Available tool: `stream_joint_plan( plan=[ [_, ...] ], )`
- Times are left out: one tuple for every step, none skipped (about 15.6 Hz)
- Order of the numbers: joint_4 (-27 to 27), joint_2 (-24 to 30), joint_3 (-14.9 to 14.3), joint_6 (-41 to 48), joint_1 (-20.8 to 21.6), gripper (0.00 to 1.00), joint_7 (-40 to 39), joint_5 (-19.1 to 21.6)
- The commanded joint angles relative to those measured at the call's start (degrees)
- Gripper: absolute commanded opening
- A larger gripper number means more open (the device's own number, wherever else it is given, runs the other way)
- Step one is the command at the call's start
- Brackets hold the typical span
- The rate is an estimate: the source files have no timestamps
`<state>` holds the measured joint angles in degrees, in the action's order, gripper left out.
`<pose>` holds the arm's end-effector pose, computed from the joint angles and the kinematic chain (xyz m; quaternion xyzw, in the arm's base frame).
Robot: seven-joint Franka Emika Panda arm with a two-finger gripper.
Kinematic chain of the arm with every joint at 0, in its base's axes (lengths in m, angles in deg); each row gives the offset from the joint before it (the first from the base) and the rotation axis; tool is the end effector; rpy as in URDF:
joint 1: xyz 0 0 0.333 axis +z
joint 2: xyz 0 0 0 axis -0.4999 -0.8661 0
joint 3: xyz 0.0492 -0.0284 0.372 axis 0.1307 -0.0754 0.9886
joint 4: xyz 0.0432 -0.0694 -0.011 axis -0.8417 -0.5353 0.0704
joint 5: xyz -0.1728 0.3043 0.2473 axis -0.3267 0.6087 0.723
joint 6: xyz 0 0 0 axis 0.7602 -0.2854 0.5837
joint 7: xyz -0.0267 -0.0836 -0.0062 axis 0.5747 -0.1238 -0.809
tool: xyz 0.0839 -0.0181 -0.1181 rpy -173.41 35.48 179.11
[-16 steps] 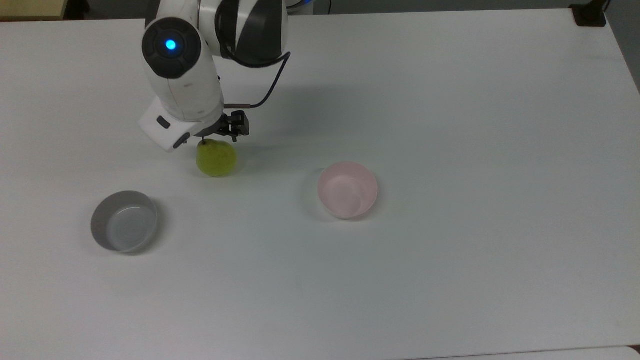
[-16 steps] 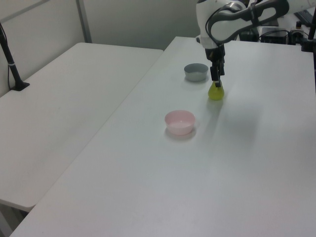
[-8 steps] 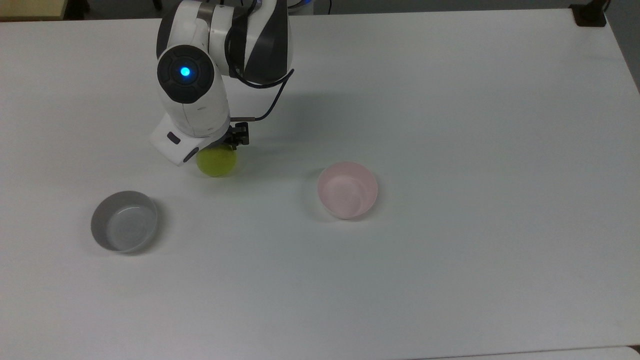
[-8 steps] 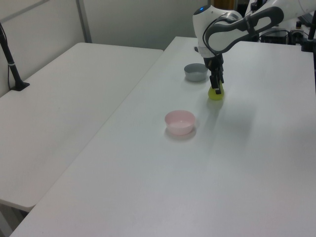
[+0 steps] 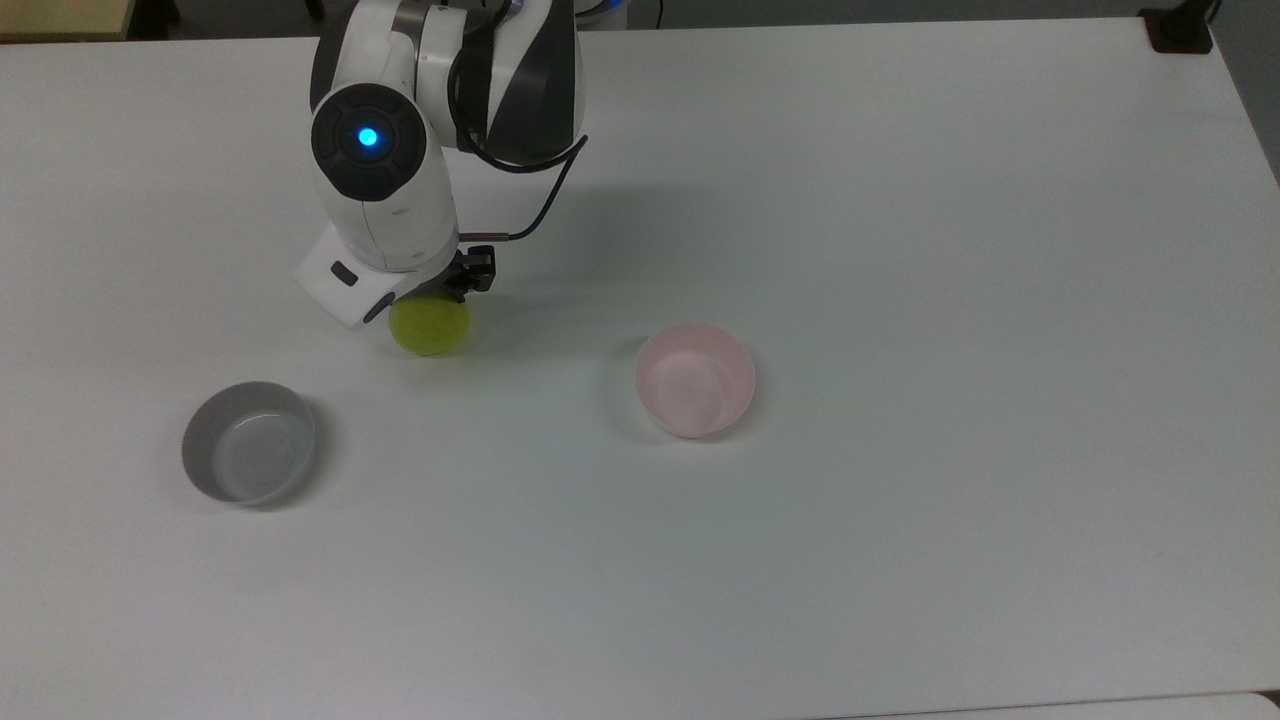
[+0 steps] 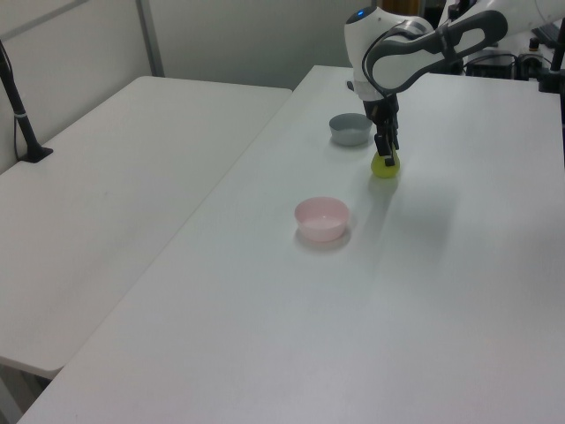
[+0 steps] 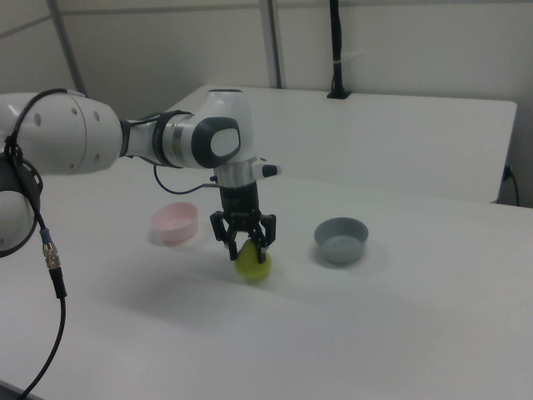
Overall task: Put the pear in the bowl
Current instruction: 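Close the gripper around the pear and lift it, then carry the pear over the pink bowl and lower it inside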
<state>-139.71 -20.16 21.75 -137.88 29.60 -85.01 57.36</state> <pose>0.7180 -0.0838 0.3456 0.9903 0.0628 -0.1087 0.0601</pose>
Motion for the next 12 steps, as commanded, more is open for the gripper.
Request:
stream_joint_plan(
  plan=[
    [-0.7,4.1,-1.0,0.8,0.7,0.05,-0.8,-0.3],
    [-0.7,4.9,-1.5,1.3,0.7,0.05,-0.8,-0.1],
    [-0.7,5.8,-1.7,1.4,1.1,0.05,-0.8,0.1],
    [-0.6,6.3,-1.9,1.5,1.7,0.05,-0.6,0.6],
    [-0.2,6.6,-2.5,1.5,2.8,0.05,-0.5,1.5],
    [0.8,6.5,-4.1,1.5,4.4,0.05,-0.4,2.8],
    [1.4,6.5,-5.9,1.6,6.2,0.05,-0.4,4.5],
    [1.9,6.5,-7.2,1.6,8.0,0.05,-0.4,6.4],
    [2.3,6.4,-8.4,1.5,9.9,0.05,-0.4,8.2],
    [2.3,6.3,-10.0,1.0,12.3,0.05,-0.1,9.9],
    [3.6,5.9,-11.8,0.9,15.0,0.05,0.5,11.5],
    [5.0,4.9,-12.8,0.9,17.2,0.05,1.2,13.1]
  ],
)
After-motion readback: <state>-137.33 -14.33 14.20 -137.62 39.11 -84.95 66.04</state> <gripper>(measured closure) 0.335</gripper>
